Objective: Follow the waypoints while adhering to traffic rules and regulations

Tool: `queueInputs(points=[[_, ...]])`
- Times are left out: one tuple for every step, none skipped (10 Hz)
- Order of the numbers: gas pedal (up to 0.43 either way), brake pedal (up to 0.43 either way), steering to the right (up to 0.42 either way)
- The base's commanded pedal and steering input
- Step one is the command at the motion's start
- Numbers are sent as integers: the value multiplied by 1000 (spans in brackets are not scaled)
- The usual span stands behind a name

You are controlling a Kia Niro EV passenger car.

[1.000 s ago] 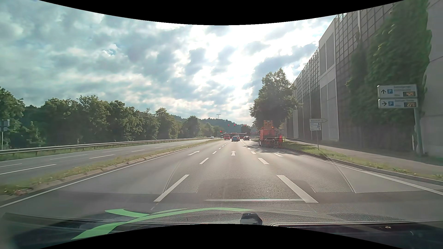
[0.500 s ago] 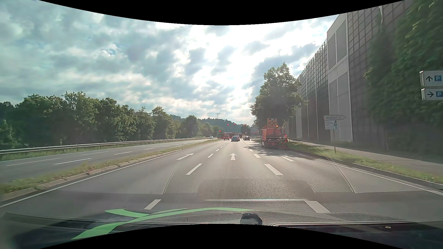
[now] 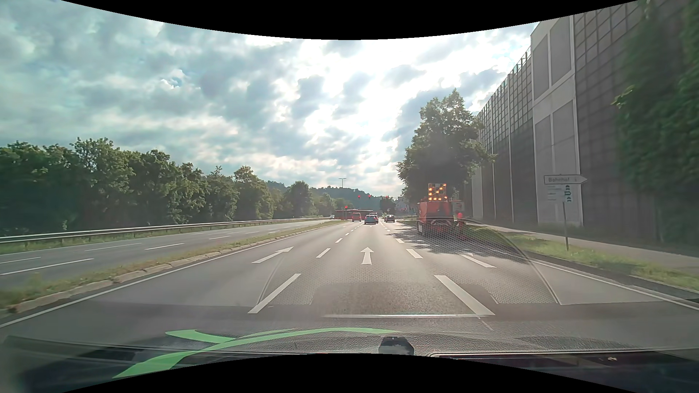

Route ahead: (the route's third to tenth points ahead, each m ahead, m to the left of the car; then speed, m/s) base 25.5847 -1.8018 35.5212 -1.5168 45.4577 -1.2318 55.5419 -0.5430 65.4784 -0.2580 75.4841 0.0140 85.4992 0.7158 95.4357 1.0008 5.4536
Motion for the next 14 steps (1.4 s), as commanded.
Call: queueInputs(points=[[59,0,0],[59,0,-1],[59,0,0],[59,0,0],[59,0,0],[59,0,0],[59,0,0],[59,0,0],[59,0,0],[59,0,0],[59,0,0],[59,0,-2],[59,0,-4],[59,0,-4]])
